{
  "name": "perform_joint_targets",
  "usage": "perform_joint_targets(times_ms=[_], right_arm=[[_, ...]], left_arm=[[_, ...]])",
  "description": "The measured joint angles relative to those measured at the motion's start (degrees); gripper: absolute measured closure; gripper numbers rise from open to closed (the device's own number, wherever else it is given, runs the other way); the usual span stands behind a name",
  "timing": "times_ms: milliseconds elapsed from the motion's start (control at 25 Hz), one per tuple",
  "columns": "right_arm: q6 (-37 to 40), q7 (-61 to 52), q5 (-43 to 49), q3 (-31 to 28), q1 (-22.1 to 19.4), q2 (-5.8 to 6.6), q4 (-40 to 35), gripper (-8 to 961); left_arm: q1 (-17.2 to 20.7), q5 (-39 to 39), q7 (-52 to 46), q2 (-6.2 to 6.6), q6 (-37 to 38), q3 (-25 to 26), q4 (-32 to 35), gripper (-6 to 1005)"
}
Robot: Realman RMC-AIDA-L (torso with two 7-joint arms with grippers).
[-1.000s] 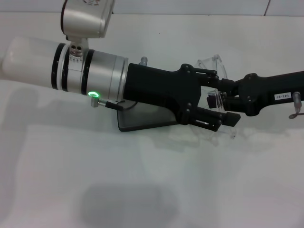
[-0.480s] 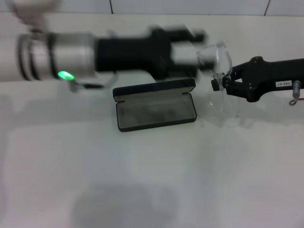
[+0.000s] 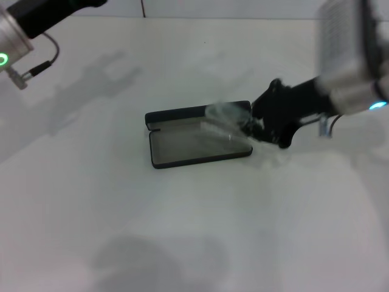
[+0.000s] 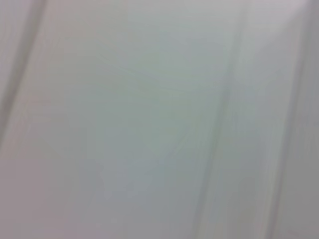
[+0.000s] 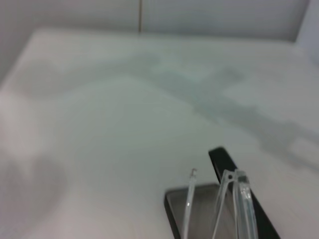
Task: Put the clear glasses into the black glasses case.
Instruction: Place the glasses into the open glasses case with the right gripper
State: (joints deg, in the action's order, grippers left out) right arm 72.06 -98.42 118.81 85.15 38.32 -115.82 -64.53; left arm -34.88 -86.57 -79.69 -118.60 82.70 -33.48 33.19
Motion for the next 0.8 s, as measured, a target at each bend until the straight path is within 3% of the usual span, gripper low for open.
perform_joint_targets(times_ms=[280, 520, 800], right_arm=[[-13.2, -7.85, 10.26, 18.14, -2.24, -0.29, -8.35, 836], [-26.87, -9.9, 15.61, 28.59, -3.6, -0.35, -9.52, 836], [-38.27, -10.1, 20.54, 36.18, -6.02, -0.37, -8.87, 836]], left_arm=[[2.01, 0.42, 0.32, -0.23, -1.08, 0.23, -0.06, 226], [2.27, 0.26, 0.33, -0.23, -1.13, -0.05, -0.13, 226], [2.28, -0.1, 0.49, -0.29, -1.21, -0.46, -0.29, 226]])
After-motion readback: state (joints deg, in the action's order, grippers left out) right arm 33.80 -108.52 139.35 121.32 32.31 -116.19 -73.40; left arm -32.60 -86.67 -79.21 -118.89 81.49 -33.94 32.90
